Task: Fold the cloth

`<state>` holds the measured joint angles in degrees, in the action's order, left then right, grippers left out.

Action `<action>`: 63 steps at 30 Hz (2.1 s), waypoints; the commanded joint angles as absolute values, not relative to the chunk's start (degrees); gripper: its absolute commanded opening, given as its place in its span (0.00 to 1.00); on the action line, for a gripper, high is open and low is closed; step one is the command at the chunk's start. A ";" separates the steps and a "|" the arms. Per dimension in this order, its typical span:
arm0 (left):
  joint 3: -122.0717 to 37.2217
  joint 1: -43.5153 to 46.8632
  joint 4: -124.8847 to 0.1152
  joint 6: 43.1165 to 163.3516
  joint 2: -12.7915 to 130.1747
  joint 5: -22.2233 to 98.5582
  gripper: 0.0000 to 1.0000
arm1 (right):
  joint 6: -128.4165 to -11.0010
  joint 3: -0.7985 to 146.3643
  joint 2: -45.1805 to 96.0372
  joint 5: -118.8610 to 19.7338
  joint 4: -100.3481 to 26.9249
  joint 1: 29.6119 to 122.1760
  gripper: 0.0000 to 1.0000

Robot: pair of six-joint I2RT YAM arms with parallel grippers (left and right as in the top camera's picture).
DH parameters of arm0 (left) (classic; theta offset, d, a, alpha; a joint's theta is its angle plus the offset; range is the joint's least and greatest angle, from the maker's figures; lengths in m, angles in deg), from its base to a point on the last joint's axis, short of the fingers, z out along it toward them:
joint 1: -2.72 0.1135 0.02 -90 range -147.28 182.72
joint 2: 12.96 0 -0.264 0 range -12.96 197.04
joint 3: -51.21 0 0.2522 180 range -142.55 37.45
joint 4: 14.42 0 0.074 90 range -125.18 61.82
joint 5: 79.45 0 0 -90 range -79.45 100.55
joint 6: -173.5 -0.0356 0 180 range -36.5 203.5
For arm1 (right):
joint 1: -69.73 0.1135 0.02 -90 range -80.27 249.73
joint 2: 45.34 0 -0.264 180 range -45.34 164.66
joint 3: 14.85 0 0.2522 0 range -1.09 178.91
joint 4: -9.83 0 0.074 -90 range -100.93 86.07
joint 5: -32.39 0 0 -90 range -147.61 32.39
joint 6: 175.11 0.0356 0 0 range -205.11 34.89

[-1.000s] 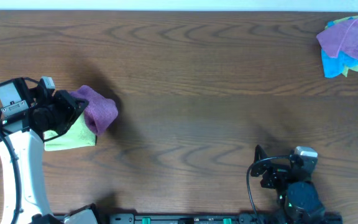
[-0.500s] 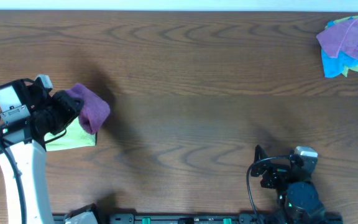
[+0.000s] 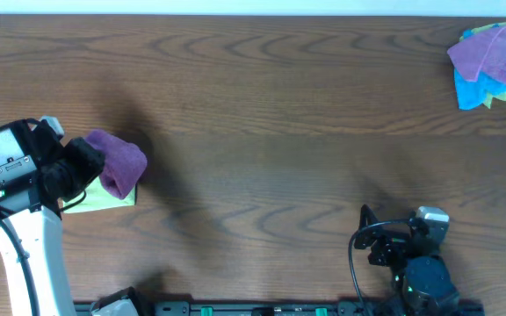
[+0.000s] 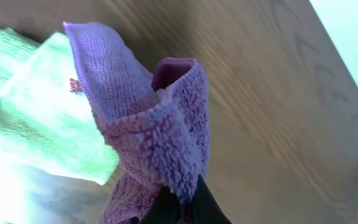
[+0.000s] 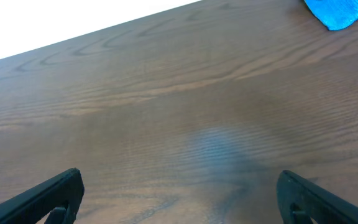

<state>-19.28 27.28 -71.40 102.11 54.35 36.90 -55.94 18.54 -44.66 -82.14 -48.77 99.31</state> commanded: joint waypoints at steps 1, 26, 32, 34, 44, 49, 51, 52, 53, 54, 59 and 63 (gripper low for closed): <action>-20.79 27.91 -71.77 100.21 53.89 32.92 0.06 | -55.15 18.30 -44.96 -83.02 -48.74 99.38 0.99; -6.58 33.14 -67.07 100.60 53.89 24.83 0.06 | -55.15 18.30 -44.98 -83.02 -48.74 99.38 0.99; -6.25 33.16 -66.90 101.93 53.89 20.11 0.06 | -55.15 18.30 -44.98 -83.02 -48.74 99.38 0.99; -6.25 33.22 -66.90 102.94 53.89 17.97 0.06 | -55.13 18.30 -44.96 -83.02 -48.74 99.38 0.99; -6.25 35.83 -66.72 104.97 53.89 15.87 0.25 | -55.15 18.30 -44.98 -83.02 -48.74 99.38 0.99; -6.25 37.07 -66.68 105.43 53.87 15.90 0.40 | -55.13 18.30 -44.98 -83.02 -48.74 99.38 0.99; -6.25 37.31 -66.68 105.80 53.87 15.87 0.46 | -55.15 18.30 -44.98 -83.02 -48.74 99.38 0.99; -6.25 37.31 -66.68 105.80 53.87 15.90 0.48 | -55.15 18.30 -44.96 -83.02 -48.74 99.38 0.99; -6.25 37.31 -66.68 105.80 53.87 15.90 0.49 | -55.13 18.30 -44.98 -83.02 -48.74 99.38 0.99; -6.25 37.33 -66.72 105.80 53.83 15.94 0.53 | -55.15 18.30 -44.96 -83.02 -48.74 99.38 0.99; -6.27 37.31 -66.94 105.80 51.60 16.16 0.70 | -55.15 18.30 -44.98 -83.02 -48.74 99.38 0.99; -6.34 37.31 -67.51 105.80 47.88 16.20 0.87 | -55.13 18.30 -44.98 -83.02 -48.74 99.38 0.99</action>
